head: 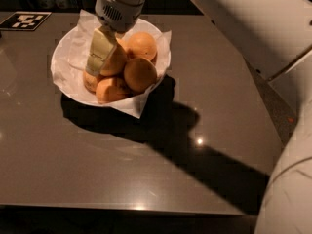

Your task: Pick orange from white bowl

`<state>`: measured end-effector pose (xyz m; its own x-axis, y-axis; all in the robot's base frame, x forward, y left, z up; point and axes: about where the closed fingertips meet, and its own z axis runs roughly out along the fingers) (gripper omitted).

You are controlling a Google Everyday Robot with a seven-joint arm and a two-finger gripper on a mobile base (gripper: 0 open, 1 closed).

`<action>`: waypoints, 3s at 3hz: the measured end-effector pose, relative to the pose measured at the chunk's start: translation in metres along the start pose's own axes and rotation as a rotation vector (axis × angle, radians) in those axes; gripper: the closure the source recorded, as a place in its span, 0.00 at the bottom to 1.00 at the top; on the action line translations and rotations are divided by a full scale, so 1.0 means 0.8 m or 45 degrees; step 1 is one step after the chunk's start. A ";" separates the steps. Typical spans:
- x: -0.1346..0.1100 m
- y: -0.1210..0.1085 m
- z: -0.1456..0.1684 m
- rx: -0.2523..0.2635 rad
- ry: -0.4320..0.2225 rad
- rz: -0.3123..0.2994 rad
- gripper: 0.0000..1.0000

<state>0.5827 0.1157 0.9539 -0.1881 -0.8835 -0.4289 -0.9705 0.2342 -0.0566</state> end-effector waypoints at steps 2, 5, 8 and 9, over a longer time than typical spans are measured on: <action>-0.002 -0.013 0.014 0.008 0.027 0.002 0.15; 0.002 -0.019 0.037 -0.011 0.093 -0.008 0.55; -0.021 -0.015 0.010 -0.080 0.039 -0.016 1.00; -0.041 -0.014 -0.045 -0.122 -0.086 0.044 1.00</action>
Offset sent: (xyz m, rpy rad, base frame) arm 0.0205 0.0010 -0.0115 -0.0446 -0.0019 -0.0095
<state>0.5940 0.1275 1.0012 -0.2144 -0.8453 -0.4894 -0.9742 0.2215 0.0442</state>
